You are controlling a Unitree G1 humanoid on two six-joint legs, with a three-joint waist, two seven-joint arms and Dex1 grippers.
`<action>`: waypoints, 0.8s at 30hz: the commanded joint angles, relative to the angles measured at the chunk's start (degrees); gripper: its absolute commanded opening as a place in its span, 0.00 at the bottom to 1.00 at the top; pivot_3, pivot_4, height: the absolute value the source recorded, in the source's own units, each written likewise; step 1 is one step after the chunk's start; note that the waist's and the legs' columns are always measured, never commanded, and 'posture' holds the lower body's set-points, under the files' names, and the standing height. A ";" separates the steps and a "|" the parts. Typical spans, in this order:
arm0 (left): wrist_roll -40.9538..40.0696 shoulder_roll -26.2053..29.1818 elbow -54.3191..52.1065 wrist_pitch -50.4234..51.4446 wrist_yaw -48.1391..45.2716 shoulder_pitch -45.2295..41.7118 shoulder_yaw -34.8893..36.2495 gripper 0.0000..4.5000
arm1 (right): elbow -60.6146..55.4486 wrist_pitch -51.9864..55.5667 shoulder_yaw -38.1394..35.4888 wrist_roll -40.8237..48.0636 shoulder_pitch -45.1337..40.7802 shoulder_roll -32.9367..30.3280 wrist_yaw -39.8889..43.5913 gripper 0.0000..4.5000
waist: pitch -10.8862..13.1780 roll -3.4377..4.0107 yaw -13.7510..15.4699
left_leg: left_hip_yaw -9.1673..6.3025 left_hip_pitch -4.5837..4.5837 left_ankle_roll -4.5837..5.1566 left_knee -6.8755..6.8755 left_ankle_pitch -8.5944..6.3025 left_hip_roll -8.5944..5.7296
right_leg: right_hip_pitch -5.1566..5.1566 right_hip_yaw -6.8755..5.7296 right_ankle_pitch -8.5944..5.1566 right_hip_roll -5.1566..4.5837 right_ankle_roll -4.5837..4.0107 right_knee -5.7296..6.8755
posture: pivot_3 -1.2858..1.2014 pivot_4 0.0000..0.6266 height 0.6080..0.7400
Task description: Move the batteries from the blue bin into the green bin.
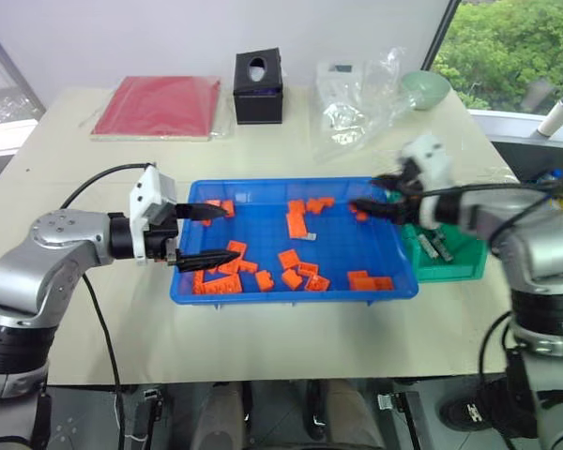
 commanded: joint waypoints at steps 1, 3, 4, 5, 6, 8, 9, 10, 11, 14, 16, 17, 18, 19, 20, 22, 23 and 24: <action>-1.01 0.97 -3.33 0.23 0.89 0.81 2.68 1.00 | 2.91 -3.32 6.32 -1.59 -1.41 2.72 -0.22 0.71 | -0.01 -0.01 0.17 | -0.01 -0.02 0.00 0.01 0.00 -0.01 | 0.01 -0.01 0.00 -0.01 0.00 -0.01 | 0.52 0.24 0.97; -1.25 1.33 -4.02 0.50 1.27 1.58 3.55 1.00 | 5.76 -5.84 9.06 -2.81 -1.71 3.66 0.07 0.71 | -0.01 -0.01 0.14 | 0.00 -0.03 0.00 0.04 0.00 -0.05 | 0.02 0.00 0.00 -0.07 0.00 -0.02 | 0.52 0.24 0.97; -1.33 1.52 -4.31 0.62 1.44 1.99 4.05 1.00 | 7.39 -7.22 10.18 -3.37 -1.99 4.02 0.37 0.71 | -0.01 -0.01 0.12 | 0.01 -0.03 0.00 0.05 0.00 -0.05 | 0.02 0.00 0.00 -0.07 0.00 -0.02 | 0.52 0.24 0.97; -1.39 1.64 -4.51 0.71 1.56 2.25 4.37 1.00 | 8.53 -8.23 10.88 -3.72 -2.22 4.21 0.61 0.71 | -0.01 -0.01 0.10 | 0.01 -0.03 0.00 0.06 0.00 -0.05 | 0.02 0.00 0.00 -0.07 0.00 -0.02 | 0.52 0.24 0.97; -1.46 1.73 -4.65 0.76 1.66 2.43 4.56 1.00 | 9.28 -8.96 11.31 -3.93 -2.37 4.31 0.81 0.71 | -0.01 -0.01 0.10 | 0.00 -0.02 0.00 0.06 0.00 -0.05 | 0.03 0.00 0.00 -0.07 0.00 -0.01 | 0.52 0.24 0.97; -1.65 1.84 -5.05 1.09 2.08 2.70 4.88 1.00 | 11.28 -10.32 11.97 -4.39 -2.82 4.69 1.17 0.71 | -0.01 -0.01 0.03 | 0.00 -0.02 0.00 0.05 0.00 -0.05 | 0.02 -0.01 0.00 -0.07 0.00 -0.01 | 0.52 0.24 0.97; -1.82 2.01 -5.54 1.30 2.43 3.20 5.43 1.00 | 13.51 -11.58 12.98 -4.98 -3.06 5.23 1.74 0.71 | -0.01 -0.01 -0.06 | 0.01 -0.02 0.00 0.05 0.00 -0.05 | 0.02 -0.01 0.00 -0.06 0.01 -0.01 | 0.52 0.24 0.97; -2.06 2.22 -6.13 1.55 2.76 3.80 6.09 1.00 | 15.71 -12.88 14.15 -5.67 -3.15 5.73 2.41 0.71 | -0.01 -0.01 -0.09 | 0.01 -0.02 0.00 0.05 0.00 -0.04 | 0.02 0.00 0.01 -0.06 0.01 -0.01 | 0.52 0.24 0.97; -2.29 2.38 -6.76 1.80 3.09 4.44 6.75 1.00 | 18.35 -14.58 15.27 -6.71 -3.19 6.35 2.78 0.71 | -0.01 -0.02 -0.20 | 0.00 -0.01 0.00 0.04 0.00 -0.04 | 0.02 0.00 0.01 -0.05 0.01 0.00 | 0.52 0.24 0.97; -2.76 2.64 -7.79 2.11 3.73 5.44 7.56 1.00 | 22.94 -18.00 16.63 -8.71 -3.32 7.64 3.39 0.66 | -0.01 -0.01 -0.25 | 0.01 0.03 0.00 -0.01 0.00 -0.02 | 0.01 0.00 0.01 -0.02 0.01 0.01 | 0.52 0.24 0.97; -2.93 2.68 -8.15 2.29 4.01 5.66 7.68 1.00 | 24.42 -19.20 16.68 -9.19 -3.33 8.22 3.86 0.54 | -0.02 -0.04 -0.19 | 0.01 0.04 0.00 -0.01 0.00 -0.02 | 0.02 0.00 0.01 -0.02 0.01 0.02 | 0.52 0.24 0.97; -3.06 2.77 -8.28 2.37 4.06 5.75 7.79 1.00 | 24.71 -19.59 16.70 -9.48 -3.11 8.39 4.10 0.41 | -0.02 -0.04 -0.12 | 0.00 0.03 0.00 0.00 0.00 -0.01 | 0.02 -0.01 0.01 -0.01 0.01 0.02 | 0.52 0.24 0.97; -3.18 2.85 -8.35 2.42 4.10 5.80 7.84 1.00 | 24.86 -19.88 16.68 -9.74 -2.96 8.49 4.30 0.30 | -0.02 -0.04 -0.03 | 0.00 0.04 0.00 0.02 0.00 -0.01 | 0.04 -0.01 0.01 -0.01 0.01 0.02 | 0.52 0.24 0.97; -3.25 2.91 -8.39 2.40 4.07 5.82 7.83 1.00 | 24.06 -19.73 16.52 -9.76 -2.53 8.18 4.68 0.20 | -0.02 -0.04 -0.01 | 0.00 0.03 0.00 0.02 0.00 -0.01 | 0.05 -0.01 0.01 -0.02 0.01 0.01 | 0.52 0.24 0.97; -3.32 2.95 -8.42 2.38 4.07 5.82 7.81 1.00 | 23.47 -19.60 16.37 -9.79 -2.24 7.96 4.99 0.07 | -0.03 -0.04 -0.02 | 0.00 0.03 0.00 0.03 0.00 -0.01 | 0.06 -0.01 0.01 -0.02 0.01 0.01 | 0.52 0.24 0.97; -3.36 2.97 -8.23 2.18 3.85 5.63 7.57 1.00 | 21.00 -17.95 15.14 -9.04 -1.71 7.04 5.45 0.01 | -0.02 -0.04 -0.03 | 0.00 0.04 0.00 0.03 0.00 -0.01 | 0.06 -0.01 0.01 -0.02 0.01 0.01 | 0.52 0.24 0.97; -3.28 2.90 -7.98 1.97 3.62 5.32 7.25 1.00 | 18.85 -16.62 13.97 -8.48 -1.43 6.06 5.48 0.01 | -0.02 -0.04 -0.02 | 0.00 0.04 0.00 0.02 0.00 -0.01 | 0.05 -0.01 0.01 -0.02 0.01 0.01 | 0.52 0.24 0.97; -3.22 2.84 -7.86 1.82 3.46 5.17 7.04 1.00 | 17.22 -15.63 13.15 -8.11 -1.16 5.36 5.47 0.01 | -0.02 -0.03 0.00 | -0.01 0.03 0.00 0.02 0.00 -0.01 | 0.05 -0.01 0.00 -0.02 0.01 0.01 | 0.52 0.24 0.97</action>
